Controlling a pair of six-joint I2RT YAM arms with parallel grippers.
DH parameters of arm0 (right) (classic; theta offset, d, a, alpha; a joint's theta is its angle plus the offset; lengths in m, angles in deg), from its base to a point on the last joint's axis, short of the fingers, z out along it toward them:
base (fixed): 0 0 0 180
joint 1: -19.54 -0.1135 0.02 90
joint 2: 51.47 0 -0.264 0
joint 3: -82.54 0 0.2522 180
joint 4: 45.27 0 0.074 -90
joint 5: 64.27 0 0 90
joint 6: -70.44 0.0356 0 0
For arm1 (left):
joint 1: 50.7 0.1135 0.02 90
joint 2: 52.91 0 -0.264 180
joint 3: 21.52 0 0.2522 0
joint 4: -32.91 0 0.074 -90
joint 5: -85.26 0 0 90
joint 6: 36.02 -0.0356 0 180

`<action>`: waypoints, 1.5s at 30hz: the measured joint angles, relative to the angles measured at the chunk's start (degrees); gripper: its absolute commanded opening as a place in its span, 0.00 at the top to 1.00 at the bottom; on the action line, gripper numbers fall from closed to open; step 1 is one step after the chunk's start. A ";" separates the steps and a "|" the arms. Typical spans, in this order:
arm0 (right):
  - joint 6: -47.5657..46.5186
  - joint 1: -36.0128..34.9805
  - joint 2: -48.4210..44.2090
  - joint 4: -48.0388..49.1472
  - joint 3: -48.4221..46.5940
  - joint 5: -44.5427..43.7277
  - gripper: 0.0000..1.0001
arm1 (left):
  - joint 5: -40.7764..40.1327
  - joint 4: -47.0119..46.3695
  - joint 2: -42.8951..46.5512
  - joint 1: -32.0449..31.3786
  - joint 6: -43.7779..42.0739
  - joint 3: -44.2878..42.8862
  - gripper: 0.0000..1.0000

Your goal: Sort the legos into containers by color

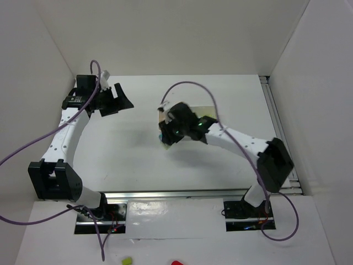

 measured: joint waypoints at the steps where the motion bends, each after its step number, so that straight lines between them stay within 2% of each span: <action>1: 0.70 2.32 -2.86 0.17 -0.07 2.71 0.86 | 3.48 -0.66 0.00 0.15 -0.74 0.00 0.03; 3: 2.43 9.14 -8.55 1.49 -0.44 8.90 0.86 | 14.19 -4.00 0.31 0.31 -2.80 1.03 0.00; 7: 6.80 21.33 -14.67 6.43 -1.03 22.36 0.86 | 32.87 -11.69 1.20 -0.94 -4.20 4.07 0.00; 11: 12.50 24.37 -15.13 12.33 0.46 35.41 0.86 | 42.45 -16.85 1.42 -4.42 -4.37 5.20 0.01; 18: 21.46 24.94 -14.38 20.61 2.67 49.72 0.86 | 48.59 -22.53 1.31 -13.42 -5.46 5.77 0.00; 21: 23.87 25.33 -14.25 23.58 2.67 52.41 0.86 | 49.18 -22.29 0.61 -16.33 -7.06 5.51 0.03; 27: 24.44 25.20 -13.40 24.46 2.62 54.64 0.86 | 50.47 -22.21 -3.06 -17.70 -7.54 4.70 0.11; 30: 24.79 25.11 -12.68 25.05 2.64 54.75 0.86 | 51.34 -23.63 -3.56 -18.34 -6.93 4.70 0.19; 33: 25.22 24.81 -11.98 25.86 2.64 54.80 0.86 | 52.35 -25.90 -3.56 -18.82 -5.70 4.68 0.36; 34: 25.29 24.74 -11.80 25.97 2.64 54.80 0.86 | 52.50 -26.27 -3.56 -18.95 -5.29 4.68 0.46; 35: 25.51 24.57 -11.58 25.92 2.64 54.93 0.86 | 52.52 -26.73 -3.56 -19.04 -5.07 4.68 0.71; 37: 25.33 24.63 -11.43 26.53 2.58 55.78 0.87 | 52.54 -26.45 -3.65 -18.95 -4.44 4.74 0.94; 38: 25.29 24.87 -11.47 26.69 2.60 55.41 0.87 | 52.63 -26.47 -3.76 -18.82 -4.68 4.68 1.00; 42: 26.18 26.56 -12.17 27.80 3.98 55.23 0.88 | 51.34 -26.77 -4.15 -18.84 -4.50 4.31 1.00; 45: 26.53 31.08 -13.84 25.81 5.20 49.13 0.88 | 51.69 -25.09 -4.26 -17.05 -4.96 4.35 1.00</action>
